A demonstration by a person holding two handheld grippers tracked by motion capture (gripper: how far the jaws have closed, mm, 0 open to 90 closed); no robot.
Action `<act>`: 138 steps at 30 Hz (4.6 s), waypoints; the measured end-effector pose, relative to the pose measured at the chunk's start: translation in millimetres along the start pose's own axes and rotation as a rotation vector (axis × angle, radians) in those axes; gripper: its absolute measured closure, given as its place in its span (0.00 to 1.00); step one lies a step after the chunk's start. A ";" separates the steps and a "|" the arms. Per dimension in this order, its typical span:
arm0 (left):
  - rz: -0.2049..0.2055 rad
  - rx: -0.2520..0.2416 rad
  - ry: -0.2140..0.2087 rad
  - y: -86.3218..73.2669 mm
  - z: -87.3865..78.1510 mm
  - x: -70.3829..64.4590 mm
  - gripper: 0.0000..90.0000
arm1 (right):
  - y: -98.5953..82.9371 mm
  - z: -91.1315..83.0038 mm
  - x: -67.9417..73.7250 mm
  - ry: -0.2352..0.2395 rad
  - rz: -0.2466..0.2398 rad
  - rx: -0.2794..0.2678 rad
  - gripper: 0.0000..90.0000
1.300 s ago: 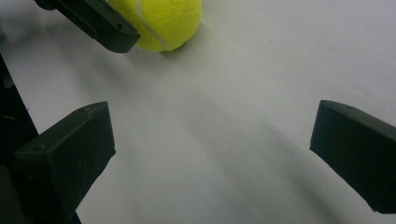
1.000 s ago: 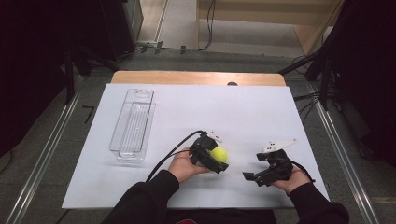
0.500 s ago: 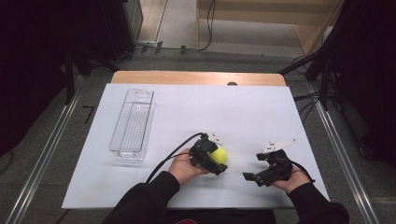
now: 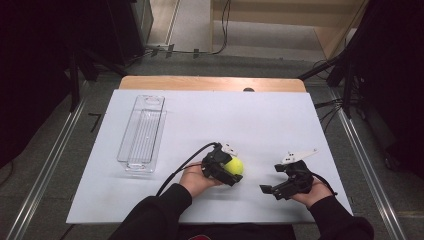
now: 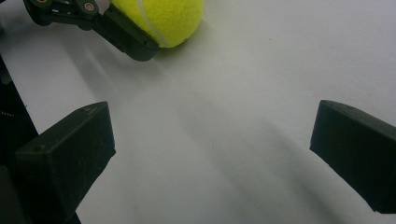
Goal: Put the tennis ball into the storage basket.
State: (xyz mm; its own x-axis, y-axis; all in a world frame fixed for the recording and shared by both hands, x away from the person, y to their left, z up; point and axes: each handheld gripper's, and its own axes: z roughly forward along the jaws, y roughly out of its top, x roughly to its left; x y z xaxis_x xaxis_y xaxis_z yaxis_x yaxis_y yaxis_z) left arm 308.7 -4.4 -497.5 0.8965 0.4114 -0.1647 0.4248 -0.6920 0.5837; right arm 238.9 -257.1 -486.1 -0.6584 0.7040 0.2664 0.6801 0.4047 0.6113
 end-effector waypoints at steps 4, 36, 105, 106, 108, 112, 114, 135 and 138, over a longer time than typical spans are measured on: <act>0.002 0.002 -0.001 0.1 -0.4 0.1 0.28 | 0.1 0.2 0.1 0.000 0.001 0.002 0.00; -0.014 -0.007 -0.014 6.5 -17.4 2.1 0.28 | 0.3 1.1 0.1 0.001 -0.005 0.008 0.00; -0.052 -0.042 -0.013 12.8 -76.0 14.7 0.28 | 0.9 0.1 0.7 0.002 -0.011 -0.001 0.00; -0.057 -0.045 -0.012 12.5 -76.4 15.2 0.28 | 0.9 0.2 0.7 0.002 -0.011 0.000 0.00; -0.055 -0.042 -0.011 12.0 -78.0 16.8 0.28 | 0.9 0.1 0.6 0.003 -0.013 0.000 0.00; -0.067 -0.048 -0.006 10.9 -80.9 19.8 0.28 | 0.9 0.4 0.6 0.003 -0.013 0.000 0.00; -0.068 -0.047 -0.004 10.4 -81.6 21.2 0.28 | 1.0 0.4 0.6 0.005 -0.014 0.001 0.00; -0.097 -0.056 0.014 6.4 -91.4 33.8 0.28 | 1.1 0.3 0.6 0.004 -0.009 0.002 0.00; -0.098 -0.057 0.016 5.7 -92.7 35.5 0.28 | 1.1 0.2 0.4 0.003 -0.010 0.001 0.00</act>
State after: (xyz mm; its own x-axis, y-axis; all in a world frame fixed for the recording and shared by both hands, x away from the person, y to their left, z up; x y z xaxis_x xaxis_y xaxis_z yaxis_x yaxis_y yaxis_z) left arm 331.3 61.2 -426.4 0.8487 0.4851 -0.2108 0.5020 -0.6135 0.6096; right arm 239.4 -256.2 -485.5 -0.6664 0.6978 0.2626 0.6736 0.4124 0.6134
